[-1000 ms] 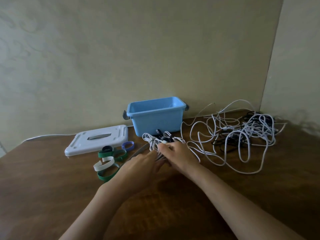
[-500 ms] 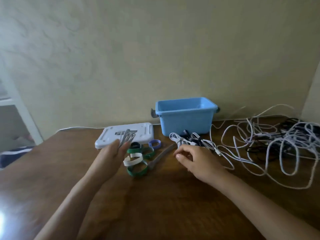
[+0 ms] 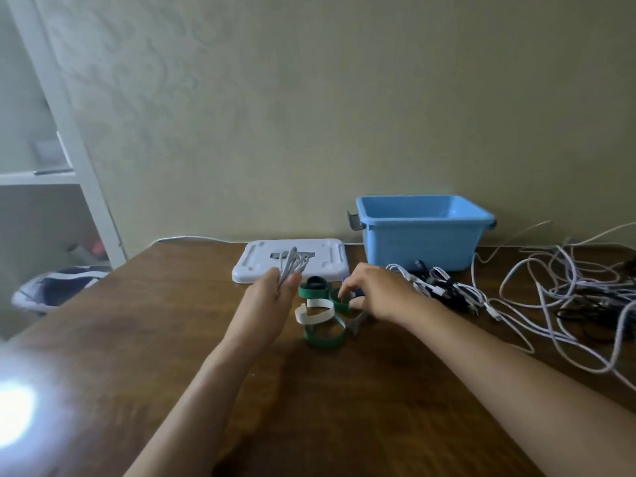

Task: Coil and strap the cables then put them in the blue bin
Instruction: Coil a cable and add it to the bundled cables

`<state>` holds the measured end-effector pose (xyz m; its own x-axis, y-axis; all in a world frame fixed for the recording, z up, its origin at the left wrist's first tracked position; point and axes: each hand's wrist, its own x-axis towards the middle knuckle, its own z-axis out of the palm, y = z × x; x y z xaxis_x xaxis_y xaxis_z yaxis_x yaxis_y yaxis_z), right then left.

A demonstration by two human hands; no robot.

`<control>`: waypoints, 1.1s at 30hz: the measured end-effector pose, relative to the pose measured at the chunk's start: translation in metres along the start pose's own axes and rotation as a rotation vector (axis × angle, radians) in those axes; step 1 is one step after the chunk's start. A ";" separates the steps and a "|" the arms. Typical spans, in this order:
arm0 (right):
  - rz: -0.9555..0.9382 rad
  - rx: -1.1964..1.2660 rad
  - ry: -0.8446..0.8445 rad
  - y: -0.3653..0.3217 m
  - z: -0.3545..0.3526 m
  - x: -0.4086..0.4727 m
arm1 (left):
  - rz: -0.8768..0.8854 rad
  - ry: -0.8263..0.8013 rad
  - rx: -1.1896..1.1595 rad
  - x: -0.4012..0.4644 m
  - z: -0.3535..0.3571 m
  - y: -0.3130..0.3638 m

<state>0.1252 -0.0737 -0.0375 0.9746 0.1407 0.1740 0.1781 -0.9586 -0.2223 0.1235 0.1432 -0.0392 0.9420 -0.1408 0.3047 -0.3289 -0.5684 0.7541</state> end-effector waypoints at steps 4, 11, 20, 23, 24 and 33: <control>-0.016 0.006 0.051 0.006 0.000 0.003 | -0.003 -0.027 0.000 -0.002 0.000 0.002; 0.059 0.278 0.125 0.019 -0.030 -0.014 | 0.003 -0.044 -0.007 -0.003 0.002 0.008; 0.096 0.725 0.185 0.049 -0.058 -0.086 | 0.078 -0.065 -0.048 -0.015 0.017 0.037; 0.123 0.802 0.238 0.060 -0.058 -0.111 | 0.103 -0.128 -0.003 -0.016 0.040 0.059; 0.124 0.836 0.265 0.063 -0.056 -0.117 | 0.123 -0.145 0.020 -0.017 0.048 0.067; 0.195 1.285 0.313 0.078 -0.046 -0.137 | 0.131 -0.237 -0.081 -0.021 0.125 0.108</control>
<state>-0.0007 -0.1791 -0.0346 0.9575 -0.1989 0.2088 0.2090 -0.0199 -0.9777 0.0764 -0.0163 -0.0368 0.8772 -0.4000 0.2654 -0.4443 -0.4675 0.7642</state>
